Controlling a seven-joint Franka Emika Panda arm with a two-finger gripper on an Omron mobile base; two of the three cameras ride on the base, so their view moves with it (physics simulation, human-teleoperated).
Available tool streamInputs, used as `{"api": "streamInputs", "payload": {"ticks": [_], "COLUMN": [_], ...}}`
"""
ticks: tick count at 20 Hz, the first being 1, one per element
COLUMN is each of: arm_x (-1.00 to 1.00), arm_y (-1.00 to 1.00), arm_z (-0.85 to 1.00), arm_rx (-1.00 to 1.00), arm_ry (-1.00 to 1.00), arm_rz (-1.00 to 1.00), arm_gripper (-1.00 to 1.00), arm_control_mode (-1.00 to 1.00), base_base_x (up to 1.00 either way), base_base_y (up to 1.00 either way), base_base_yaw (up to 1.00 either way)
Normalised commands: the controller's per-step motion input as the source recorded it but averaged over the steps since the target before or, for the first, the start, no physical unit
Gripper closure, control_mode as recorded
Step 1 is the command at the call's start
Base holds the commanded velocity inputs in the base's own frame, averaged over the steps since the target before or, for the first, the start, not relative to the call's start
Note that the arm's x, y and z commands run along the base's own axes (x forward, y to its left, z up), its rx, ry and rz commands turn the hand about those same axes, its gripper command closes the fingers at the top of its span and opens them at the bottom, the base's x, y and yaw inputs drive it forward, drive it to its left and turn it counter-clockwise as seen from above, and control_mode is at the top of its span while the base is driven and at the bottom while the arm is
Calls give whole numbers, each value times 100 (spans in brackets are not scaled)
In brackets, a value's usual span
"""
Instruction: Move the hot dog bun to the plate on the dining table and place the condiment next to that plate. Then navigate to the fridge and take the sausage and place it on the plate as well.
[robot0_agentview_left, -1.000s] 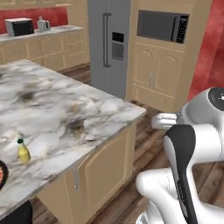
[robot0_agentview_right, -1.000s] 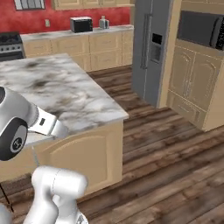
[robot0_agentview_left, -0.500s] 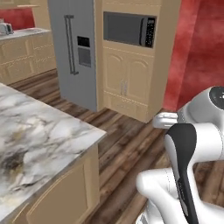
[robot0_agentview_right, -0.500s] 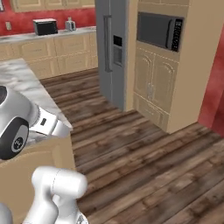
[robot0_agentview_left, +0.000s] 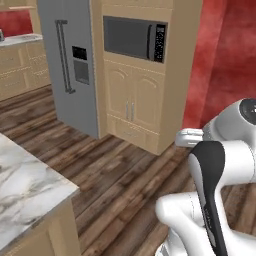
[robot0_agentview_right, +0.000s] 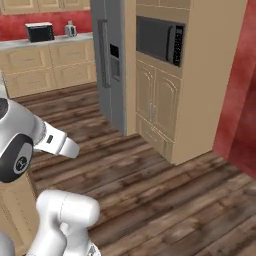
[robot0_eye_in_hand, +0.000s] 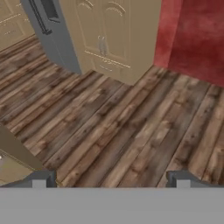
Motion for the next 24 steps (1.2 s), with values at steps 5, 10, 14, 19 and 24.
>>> {"api": "streamInputs", "payload": {"ticks": [5, 10, 14, 19, 24], "arm_x": [0, 0, 0, 0, 0], "arm_y": [0, 0, 0, 0, 0], "arm_z": [0, 0, 0, 0, 0], "arm_rx": [0, 0, 0, 0, 0], "arm_ry": [0, 0, 0, 0, 0], "arm_rz": [0, 0, 0, 0, 0], "arm_gripper": [-100, -100, -100, -100, -100], "arm_control_mode": [100, 100, 100, 100, 100], "base_base_x": [100, 100, 100, 100, 100], "base_base_y": [-70, -36, -27, -26, -27], "base_base_yaw": [26, 39, 43, 45, 47]}}
